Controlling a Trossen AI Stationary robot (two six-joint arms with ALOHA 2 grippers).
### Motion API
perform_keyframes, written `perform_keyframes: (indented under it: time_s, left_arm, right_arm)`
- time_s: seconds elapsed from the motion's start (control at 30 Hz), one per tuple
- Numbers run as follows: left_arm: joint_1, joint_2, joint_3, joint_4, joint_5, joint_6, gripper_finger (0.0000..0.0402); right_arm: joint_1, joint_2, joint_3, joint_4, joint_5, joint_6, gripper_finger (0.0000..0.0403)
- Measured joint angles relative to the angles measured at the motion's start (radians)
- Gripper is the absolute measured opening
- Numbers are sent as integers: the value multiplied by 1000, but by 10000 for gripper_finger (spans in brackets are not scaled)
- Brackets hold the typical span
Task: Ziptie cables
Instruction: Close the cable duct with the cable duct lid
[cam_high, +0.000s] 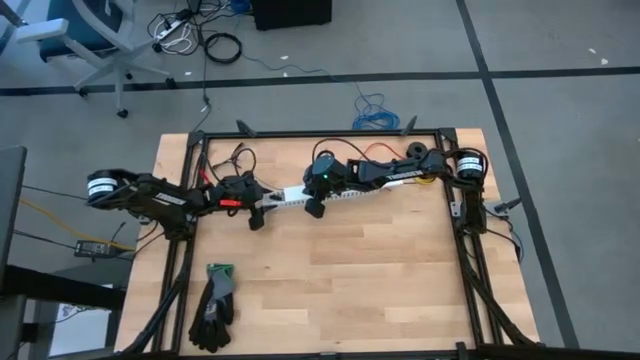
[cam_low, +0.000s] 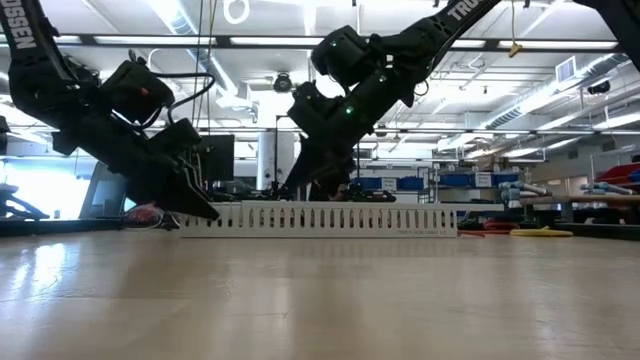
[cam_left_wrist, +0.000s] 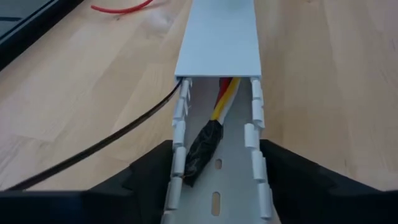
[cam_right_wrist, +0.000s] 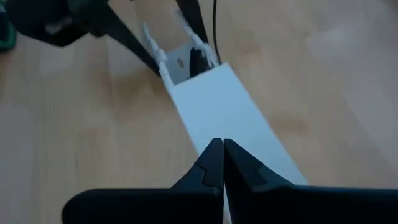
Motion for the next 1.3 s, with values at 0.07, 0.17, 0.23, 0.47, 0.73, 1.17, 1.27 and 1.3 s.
perform_keyframes:
  time_s: [0.07,0.17,0.23,0.47,0.73,1.17,1.27,1.3]
  left_arm:
    - [0,2,0,4,-1,1,231]
    - [0,2,0,4,-1,4,225]
    - [0,2,0,4,-1,4,225]
    - [0,2,-1,6,-6,9,225]
    - [0,3,-1,10,-6,11,225]
    - [0,3,1,4,-5,10,225]
    - [0,2,-1,6,-6,11,225]
    - [1,2,-1,8,-7,11,225]
  right_arm:
    - [0,0,0,-10,0,1,0]
    - [0,0,0,-55,14,20,0]
    - [4,0,0,-96,64,24,0]
    - [-8,75,26,-31,-70,95,0]
    - [9,269,256,92,-172,-51,0]
    - [23,75,190,-318,56,-17,0]
    - [-1,183,201,-137,-135,15,0]
    - [-5,218,218,-67,-165,15,0]
